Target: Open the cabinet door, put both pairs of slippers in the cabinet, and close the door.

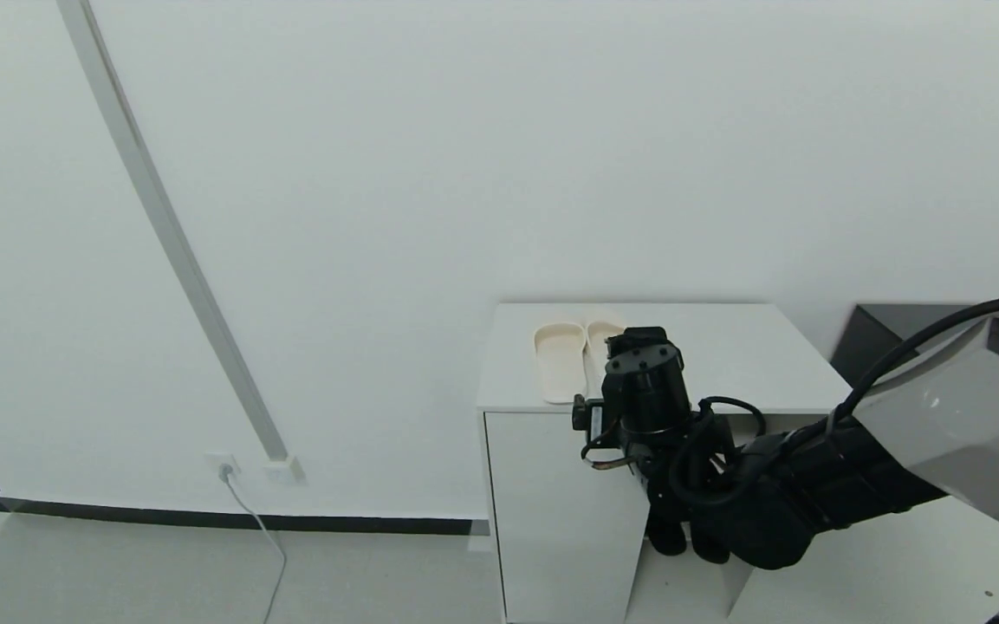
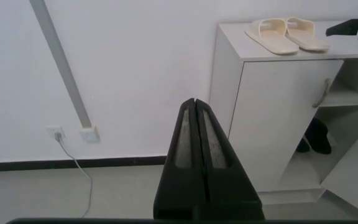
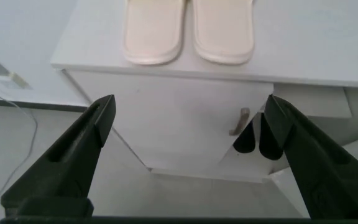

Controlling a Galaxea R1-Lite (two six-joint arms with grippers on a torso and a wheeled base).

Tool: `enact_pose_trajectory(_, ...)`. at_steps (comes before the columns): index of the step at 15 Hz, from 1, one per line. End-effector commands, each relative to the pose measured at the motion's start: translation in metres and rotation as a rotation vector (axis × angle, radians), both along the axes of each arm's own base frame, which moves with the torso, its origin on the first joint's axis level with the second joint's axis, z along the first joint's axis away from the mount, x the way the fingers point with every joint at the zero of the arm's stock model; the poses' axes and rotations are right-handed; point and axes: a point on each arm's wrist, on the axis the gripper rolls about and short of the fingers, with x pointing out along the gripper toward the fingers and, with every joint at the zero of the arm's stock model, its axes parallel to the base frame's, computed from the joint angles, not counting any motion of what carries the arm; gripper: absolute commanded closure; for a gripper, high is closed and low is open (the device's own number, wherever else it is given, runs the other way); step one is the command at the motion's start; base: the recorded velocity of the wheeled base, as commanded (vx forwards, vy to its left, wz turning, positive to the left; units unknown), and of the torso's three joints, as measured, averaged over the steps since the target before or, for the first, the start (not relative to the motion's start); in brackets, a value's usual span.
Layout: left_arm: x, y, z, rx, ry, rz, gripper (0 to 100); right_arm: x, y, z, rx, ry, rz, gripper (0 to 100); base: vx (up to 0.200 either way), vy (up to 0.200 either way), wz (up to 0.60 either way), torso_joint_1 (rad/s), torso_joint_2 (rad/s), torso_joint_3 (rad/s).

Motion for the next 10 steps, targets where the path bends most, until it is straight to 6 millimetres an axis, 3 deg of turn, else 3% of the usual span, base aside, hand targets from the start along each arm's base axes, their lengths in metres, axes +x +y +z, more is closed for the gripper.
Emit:
enact_pose_trajectory(1, 0.0, 0.0, 0.0, 0.0, -0.001, 0.0, 100, 0.003, 0.001, -0.007, -0.01, 0.011, -0.002, 0, 0.2, 0.0, 0.0, 0.017, 0.0, 0.002)
enact_pose_trajectory(10, 0.0, 0.0, 0.0, -0.001, 0.001, 0.0, 100, 0.023, 0.011, -0.038, -0.022, 0.007, 0.021, 0, 0.2, 0.0, 0.0, 0.003, 0.0, 0.003)
